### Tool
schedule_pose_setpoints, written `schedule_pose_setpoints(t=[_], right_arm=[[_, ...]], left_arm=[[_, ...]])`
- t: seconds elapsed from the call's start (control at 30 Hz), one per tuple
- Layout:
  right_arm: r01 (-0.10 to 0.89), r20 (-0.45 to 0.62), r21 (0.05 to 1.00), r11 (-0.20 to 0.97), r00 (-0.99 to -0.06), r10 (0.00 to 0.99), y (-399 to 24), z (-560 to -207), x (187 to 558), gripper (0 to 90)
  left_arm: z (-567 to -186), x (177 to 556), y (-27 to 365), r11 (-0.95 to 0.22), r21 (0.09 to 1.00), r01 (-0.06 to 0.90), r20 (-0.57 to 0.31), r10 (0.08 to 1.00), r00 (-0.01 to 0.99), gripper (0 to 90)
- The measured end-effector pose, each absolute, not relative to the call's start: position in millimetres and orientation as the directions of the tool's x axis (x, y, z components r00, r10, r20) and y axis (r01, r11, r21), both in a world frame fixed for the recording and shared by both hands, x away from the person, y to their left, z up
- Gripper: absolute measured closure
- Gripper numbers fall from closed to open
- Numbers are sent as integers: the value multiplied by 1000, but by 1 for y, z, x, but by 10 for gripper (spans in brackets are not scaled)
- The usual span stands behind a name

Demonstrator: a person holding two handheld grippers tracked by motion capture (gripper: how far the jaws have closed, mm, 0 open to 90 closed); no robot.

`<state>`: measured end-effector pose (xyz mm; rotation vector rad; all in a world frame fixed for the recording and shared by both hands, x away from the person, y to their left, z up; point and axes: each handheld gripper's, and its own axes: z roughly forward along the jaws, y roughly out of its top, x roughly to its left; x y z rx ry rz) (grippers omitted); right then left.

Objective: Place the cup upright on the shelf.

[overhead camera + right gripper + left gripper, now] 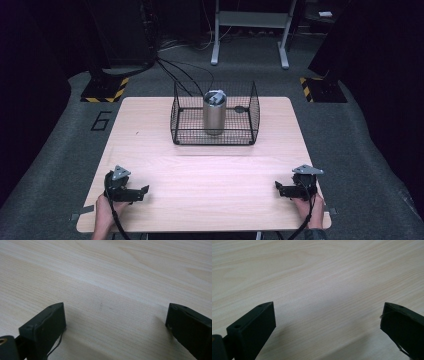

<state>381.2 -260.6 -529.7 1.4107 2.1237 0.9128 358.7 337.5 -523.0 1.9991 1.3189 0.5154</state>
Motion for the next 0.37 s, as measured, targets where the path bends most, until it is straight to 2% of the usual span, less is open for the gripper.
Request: schedule_pose_setpoints(t=[0.13,0.37], right_arm=[[637,4,723,266,-390,921,-261,-530,381,25],[636,1,724,267,-388,922,-261,-530,382,16]], left_arm=[[-530,360,338,-238,726,645,-50,917,396,0],[-532,359,335,-259,725,638,-5,925,381,0]])
